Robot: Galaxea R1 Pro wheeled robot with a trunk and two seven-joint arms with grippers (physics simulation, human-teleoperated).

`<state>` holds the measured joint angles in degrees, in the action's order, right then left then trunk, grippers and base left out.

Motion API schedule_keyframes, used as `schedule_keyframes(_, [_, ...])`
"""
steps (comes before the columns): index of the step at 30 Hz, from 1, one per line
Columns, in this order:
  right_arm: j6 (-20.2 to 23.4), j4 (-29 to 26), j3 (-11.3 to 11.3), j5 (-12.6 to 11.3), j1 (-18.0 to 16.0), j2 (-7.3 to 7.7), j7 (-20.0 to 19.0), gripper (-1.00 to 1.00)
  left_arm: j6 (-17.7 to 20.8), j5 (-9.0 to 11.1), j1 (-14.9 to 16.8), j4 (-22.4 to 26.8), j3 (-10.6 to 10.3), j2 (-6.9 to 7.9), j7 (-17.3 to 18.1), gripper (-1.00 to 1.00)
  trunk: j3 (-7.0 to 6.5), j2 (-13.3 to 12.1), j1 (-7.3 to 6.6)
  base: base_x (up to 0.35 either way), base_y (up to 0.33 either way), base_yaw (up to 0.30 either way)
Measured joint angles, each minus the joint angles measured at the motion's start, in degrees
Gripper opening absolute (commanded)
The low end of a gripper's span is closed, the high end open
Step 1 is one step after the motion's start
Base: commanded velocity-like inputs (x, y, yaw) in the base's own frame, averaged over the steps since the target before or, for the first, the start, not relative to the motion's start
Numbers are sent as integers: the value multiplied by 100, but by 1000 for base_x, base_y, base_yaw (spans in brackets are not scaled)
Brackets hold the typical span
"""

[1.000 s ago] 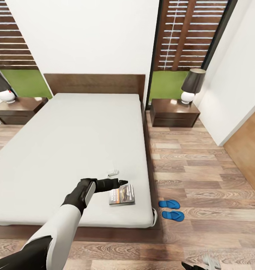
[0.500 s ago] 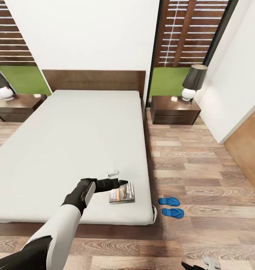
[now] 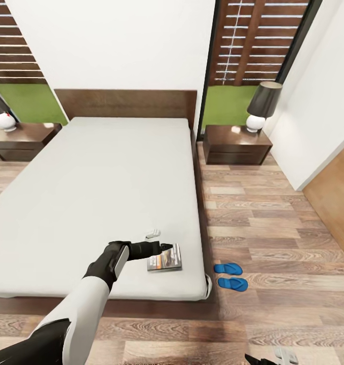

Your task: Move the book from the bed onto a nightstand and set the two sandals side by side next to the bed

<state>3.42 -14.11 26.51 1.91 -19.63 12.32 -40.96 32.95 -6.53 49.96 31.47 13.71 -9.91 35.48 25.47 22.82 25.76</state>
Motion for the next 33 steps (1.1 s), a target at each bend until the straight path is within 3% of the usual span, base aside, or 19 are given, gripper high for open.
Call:
schedule_keyframes(19, [32,5,1,5,-1,45,-146,100,0,0,0,0,4,0,0,100,171,0,0,0,0,0])
schedule_keyframes(22, [44,17,-15,-4,1,434,-831,100,1,0,1,1,4,0,0,100,198,0,0,0,0,0])
schedule_keyframes(25, [46,21,-20,-7,-1,688,-1694,100,0,0,0,0,5,0,0,100,225,0,0,0,0,0])
schedule_keyframes(28, [44,23,-16,-3,0,788,-2457,100,0,0,0,0,5,0,0,100,252,0,0,0,0,0])
schedule_keyframes(33, [40,23,-10,1,2,822,-2775,100,0,0,0,0,4,0,0,100,296,0,0,0,0,0])
